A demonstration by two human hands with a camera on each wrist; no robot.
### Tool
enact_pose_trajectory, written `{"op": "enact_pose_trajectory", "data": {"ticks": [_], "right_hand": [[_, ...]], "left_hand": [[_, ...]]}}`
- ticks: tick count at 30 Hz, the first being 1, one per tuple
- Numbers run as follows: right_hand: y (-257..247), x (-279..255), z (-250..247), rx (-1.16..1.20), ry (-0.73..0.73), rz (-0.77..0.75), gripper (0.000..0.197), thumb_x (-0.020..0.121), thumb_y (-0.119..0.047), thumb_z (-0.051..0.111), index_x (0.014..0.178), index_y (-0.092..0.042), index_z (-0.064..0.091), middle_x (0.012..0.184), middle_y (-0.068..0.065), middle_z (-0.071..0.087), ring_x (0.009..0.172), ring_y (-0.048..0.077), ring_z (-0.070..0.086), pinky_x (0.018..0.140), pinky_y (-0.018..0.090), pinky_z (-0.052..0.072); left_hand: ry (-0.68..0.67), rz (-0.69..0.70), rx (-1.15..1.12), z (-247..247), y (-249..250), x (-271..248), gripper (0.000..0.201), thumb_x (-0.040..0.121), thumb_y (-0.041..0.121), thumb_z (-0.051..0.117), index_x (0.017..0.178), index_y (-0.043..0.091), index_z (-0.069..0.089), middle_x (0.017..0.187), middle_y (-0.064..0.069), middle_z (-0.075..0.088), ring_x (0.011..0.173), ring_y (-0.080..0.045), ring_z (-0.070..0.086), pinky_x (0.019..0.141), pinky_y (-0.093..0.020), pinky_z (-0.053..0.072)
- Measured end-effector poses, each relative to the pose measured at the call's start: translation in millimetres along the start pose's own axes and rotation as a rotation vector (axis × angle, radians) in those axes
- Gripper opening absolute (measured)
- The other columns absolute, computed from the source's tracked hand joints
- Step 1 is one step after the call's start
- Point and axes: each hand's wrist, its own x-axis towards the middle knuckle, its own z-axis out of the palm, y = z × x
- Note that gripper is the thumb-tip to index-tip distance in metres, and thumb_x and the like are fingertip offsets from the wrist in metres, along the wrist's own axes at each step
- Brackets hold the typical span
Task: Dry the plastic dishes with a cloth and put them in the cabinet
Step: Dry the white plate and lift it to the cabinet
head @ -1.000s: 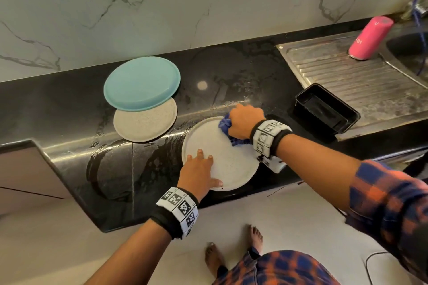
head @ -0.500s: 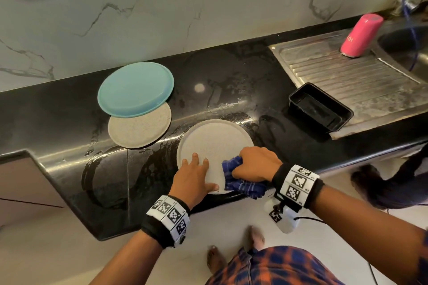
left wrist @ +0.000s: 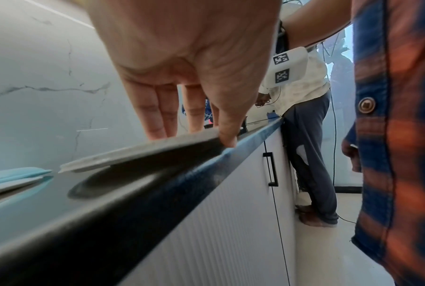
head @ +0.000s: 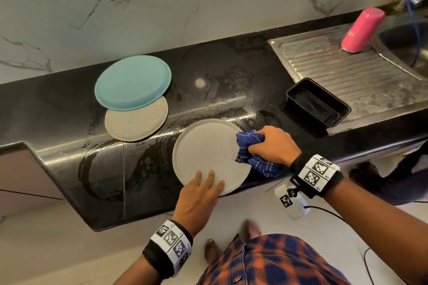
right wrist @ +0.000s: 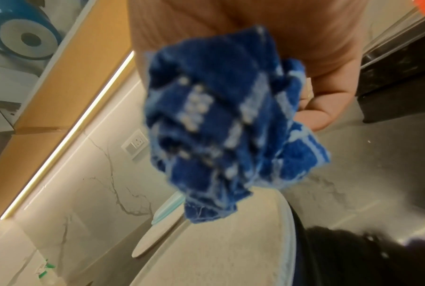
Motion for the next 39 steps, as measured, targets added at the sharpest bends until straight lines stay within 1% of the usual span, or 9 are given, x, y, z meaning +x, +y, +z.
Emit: {"op": "enact_pose_trajectory", "data": {"ticks": [3, 8, 12, 14, 19, 23, 28, 34, 39], "right_hand": [[-2.7, -6.1, -7.1, 0.009, 0.05, -0.033, 0.02, 0.076, -0.033, 0.071, 0.069, -0.016, 0.064, 0.074, 0.0, 0.063, 0.069, 0.018, 0.06, 0.058, 0.026, 0.039], [-8.9, -14.3, -37.4, 0.165, 0.208, -0.086, 0.02, 0.073, -0.025, 0.075, 0.072, -0.008, 0.064, 0.077, 0.008, 0.06, 0.071, 0.024, 0.059, 0.063, 0.035, 0.044], [-14.7, -17.1, -63.9, 0.416, 0.337, -0.116, 0.023, 0.067, -0.02, 0.076, 0.054, -0.025, 0.057, 0.07, 0.0, 0.055, 0.062, 0.016, 0.052, 0.062, 0.034, 0.039], [-18.5, -17.4, -71.3, 0.514, 0.383, -0.132, 0.02, 0.067, -0.016, 0.076, 0.057, -0.025, 0.061, 0.071, 0.0, 0.058, 0.061, 0.013, 0.052, 0.063, 0.032, 0.04], [-20.8, -13.8, -72.6, 0.59, 0.415, -0.17, 0.024, 0.062, -0.02, 0.075, 0.072, -0.002, 0.064, 0.082, 0.017, 0.065, 0.068, 0.026, 0.059, 0.07, 0.041, 0.048], [-17.8, -6.8, -54.7, 0.479, 0.376, -0.162, 0.018, 0.067, -0.014, 0.078, 0.069, -0.004, 0.063, 0.082, 0.013, 0.062, 0.074, 0.032, 0.06, 0.073, 0.048, 0.05], [-12.3, 5.7, -18.0, 0.288, 0.263, -0.115, 0.017, 0.069, -0.024, 0.079, 0.084, -0.018, 0.073, 0.091, -0.001, 0.059, 0.085, 0.025, 0.061, 0.079, 0.039, 0.049], [-15.2, 9.4, 10.9, 0.17, 0.154, -0.091, 0.017, 0.071, -0.027, 0.078, 0.085, -0.024, 0.069, 0.101, -0.003, 0.063, 0.091, 0.023, 0.06, 0.08, 0.034, 0.048], [-20.2, 12.5, 20.7, 0.104, 0.121, -0.131, 0.01, 0.072, -0.03, 0.074, 0.08, -0.025, 0.072, 0.091, -0.003, 0.06, 0.083, 0.021, 0.059, 0.075, 0.035, 0.048]], "left_hand": [[0.104, 0.065, 0.019, -5.8, 1.3, -14.3, 0.055, 0.064, 0.021, 0.091, 0.114, 0.02, 0.071, 0.118, -0.012, 0.07, 0.096, -0.04, 0.071, 0.055, -0.044, 0.059], [0.489, 0.094, -0.163, -65.3, -6.4, -31.5, 0.031, 0.083, 0.012, 0.072, 0.114, 0.016, 0.072, 0.114, -0.007, 0.073, 0.096, -0.028, 0.073, 0.073, -0.038, 0.061], [0.66, -0.038, -0.377, -119.7, -29.1, -32.3, 0.021, 0.093, 0.021, 0.061, 0.111, 0.02, 0.072, 0.095, 0.005, 0.075, 0.077, -0.012, 0.069, 0.068, -0.02, 0.051], [0.722, -0.155, -0.477, -133.2, -41.8, -26.8, 0.019, 0.095, 0.025, 0.058, 0.111, 0.022, 0.068, 0.086, 0.005, 0.073, 0.07, -0.013, 0.065, 0.064, -0.025, 0.051], [0.696, -0.515, -1.024, -121.1, -83.3, -3.4, 0.014, 0.099, 0.026, 0.059, 0.105, 0.02, 0.069, 0.093, 0.005, 0.073, 0.089, -0.015, 0.068, 0.077, -0.036, 0.057], [0.555, -0.774, -1.603, -83.2, -82.0, 7.6, 0.013, 0.1, 0.014, 0.056, 0.098, 0.009, 0.068, 0.086, -0.005, 0.074, 0.085, -0.024, 0.067, 0.064, -0.032, 0.06], [0.391, -0.802, -1.405, -31.3, -83.9, 0.4, 0.015, 0.092, 0.009, 0.067, 0.104, 0.016, 0.071, 0.101, -0.007, 0.075, 0.092, -0.021, 0.07, 0.09, -0.048, 0.057], [0.246, -0.709, -0.923, -26.1, -78.3, -6.9, 0.071, 0.081, 0.022, 0.08, 0.143, 0.013, 0.048, 0.135, -0.006, 0.051, 0.125, -0.026, 0.049, 0.105, -0.039, 0.043], [0.199, -0.629, -0.666, -20.4, -66.9, -7.3, 0.083, 0.085, 0.039, 0.075, 0.153, 0.014, 0.033, 0.155, -0.009, 0.03, 0.141, -0.025, 0.028, 0.116, -0.038, 0.029]]}}
